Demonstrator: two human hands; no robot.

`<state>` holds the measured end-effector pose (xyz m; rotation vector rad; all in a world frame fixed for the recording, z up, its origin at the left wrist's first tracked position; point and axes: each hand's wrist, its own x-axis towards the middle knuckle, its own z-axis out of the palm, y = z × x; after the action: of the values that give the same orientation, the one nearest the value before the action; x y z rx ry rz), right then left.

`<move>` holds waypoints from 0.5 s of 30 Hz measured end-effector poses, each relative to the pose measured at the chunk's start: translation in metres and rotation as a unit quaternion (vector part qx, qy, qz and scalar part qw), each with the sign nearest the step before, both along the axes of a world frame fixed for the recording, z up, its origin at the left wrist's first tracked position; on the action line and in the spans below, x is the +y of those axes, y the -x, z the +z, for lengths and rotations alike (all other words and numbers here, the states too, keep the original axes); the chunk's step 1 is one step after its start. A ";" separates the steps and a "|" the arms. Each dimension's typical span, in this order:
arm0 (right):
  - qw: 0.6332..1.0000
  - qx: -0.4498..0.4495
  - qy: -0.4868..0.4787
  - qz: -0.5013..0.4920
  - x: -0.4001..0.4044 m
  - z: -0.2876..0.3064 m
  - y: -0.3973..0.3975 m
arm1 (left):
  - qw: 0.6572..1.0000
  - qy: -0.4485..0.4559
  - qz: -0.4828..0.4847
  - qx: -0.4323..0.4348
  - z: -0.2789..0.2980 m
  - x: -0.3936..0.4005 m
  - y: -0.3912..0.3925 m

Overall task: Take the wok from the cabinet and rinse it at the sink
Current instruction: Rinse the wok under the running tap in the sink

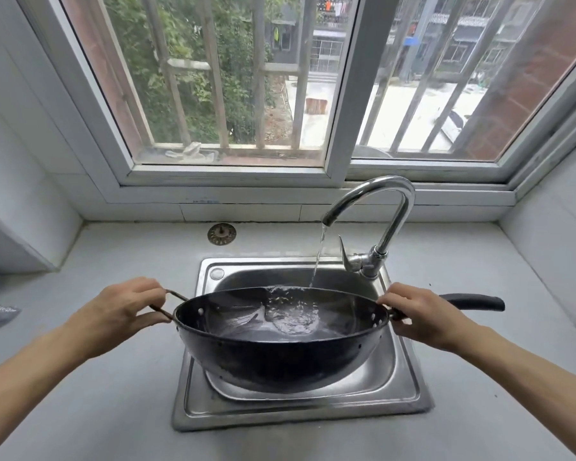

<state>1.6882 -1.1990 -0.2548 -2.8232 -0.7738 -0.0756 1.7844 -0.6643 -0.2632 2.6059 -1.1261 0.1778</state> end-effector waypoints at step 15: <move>0.985 -0.143 0.040 -0.083 -0.003 0.000 0.004 | 0.994 0.102 0.031 0.008 -0.008 -0.005 -0.001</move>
<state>1.6847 -1.2018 -0.2549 -2.9879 -0.6033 -0.4954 1.7850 -0.6697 -0.2710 2.4579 -0.9684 0.2684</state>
